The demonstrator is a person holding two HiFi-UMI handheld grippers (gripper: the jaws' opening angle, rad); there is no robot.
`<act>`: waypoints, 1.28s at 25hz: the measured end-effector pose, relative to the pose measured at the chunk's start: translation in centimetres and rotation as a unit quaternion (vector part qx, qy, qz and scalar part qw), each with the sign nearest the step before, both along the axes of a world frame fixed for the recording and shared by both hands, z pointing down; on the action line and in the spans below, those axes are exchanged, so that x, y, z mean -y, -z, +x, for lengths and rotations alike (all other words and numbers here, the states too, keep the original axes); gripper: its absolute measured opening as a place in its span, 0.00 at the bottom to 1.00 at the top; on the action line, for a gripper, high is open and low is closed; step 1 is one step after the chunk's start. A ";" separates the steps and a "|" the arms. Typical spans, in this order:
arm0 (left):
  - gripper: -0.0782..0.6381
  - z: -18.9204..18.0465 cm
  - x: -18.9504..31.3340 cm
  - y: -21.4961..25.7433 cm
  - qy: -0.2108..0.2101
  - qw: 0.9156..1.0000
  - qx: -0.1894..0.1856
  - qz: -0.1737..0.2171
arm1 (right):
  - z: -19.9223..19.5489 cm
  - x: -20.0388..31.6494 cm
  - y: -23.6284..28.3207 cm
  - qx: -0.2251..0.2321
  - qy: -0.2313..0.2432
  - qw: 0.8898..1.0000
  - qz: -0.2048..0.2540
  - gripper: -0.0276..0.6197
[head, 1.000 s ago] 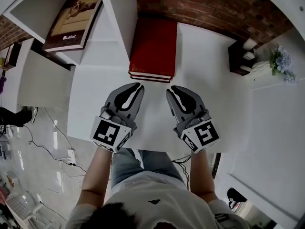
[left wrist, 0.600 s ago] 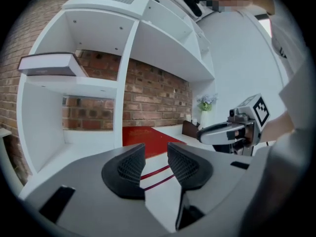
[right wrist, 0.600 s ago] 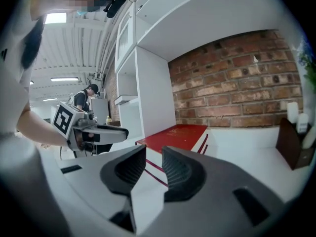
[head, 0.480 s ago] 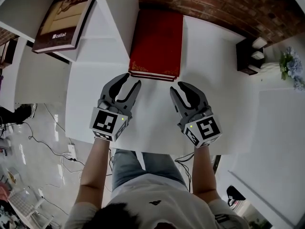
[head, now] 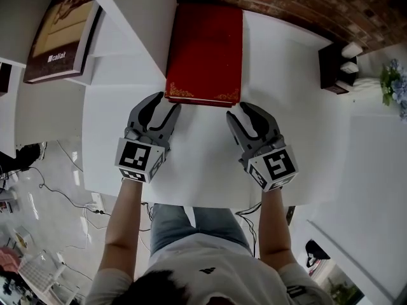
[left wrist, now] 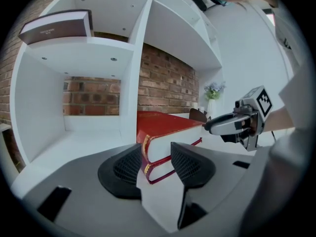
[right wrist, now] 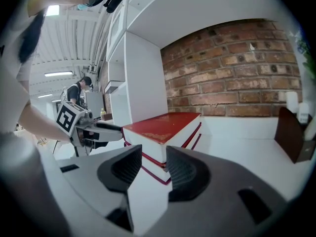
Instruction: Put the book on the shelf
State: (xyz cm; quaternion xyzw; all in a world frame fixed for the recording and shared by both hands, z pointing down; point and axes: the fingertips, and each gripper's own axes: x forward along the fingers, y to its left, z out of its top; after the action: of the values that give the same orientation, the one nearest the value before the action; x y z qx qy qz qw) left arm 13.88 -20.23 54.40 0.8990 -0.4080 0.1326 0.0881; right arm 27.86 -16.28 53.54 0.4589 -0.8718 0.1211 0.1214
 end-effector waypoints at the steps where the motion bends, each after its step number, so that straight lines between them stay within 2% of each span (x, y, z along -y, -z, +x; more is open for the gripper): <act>1: 0.36 0.0 0.1 -0.1 -0.002 1.000 0.000 -0.001 | 0.0 0.2 -0.1 -0.002 0.001 1.000 0.000 0.27; 18: 0.39 0.7 1.1 -0.6 -0.022 1.000 -0.009 0.011 | -1.0 2.8 -1.6 -0.018 0.032 0.999 -0.003 0.37; 24: 0.39 0.7 1.1 -0.7 -0.023 1.000 -0.012 0.008 | -1.0 3.3 -1.8 -0.011 0.019 1.000 -0.005 0.37; 32: 0.38 0.6 1.0 -0.1 -0.012 1.000 -0.010 0.015 | -0.8 3.1 -1.0 -0.030 -0.001 0.999 0.010 0.33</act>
State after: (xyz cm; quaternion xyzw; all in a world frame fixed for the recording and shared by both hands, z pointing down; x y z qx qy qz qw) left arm 14.52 -21.27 54.50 0.9065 -0.3978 0.1189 0.0769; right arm 27.06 -19.42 54.53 0.4641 -0.8686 0.0984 0.1427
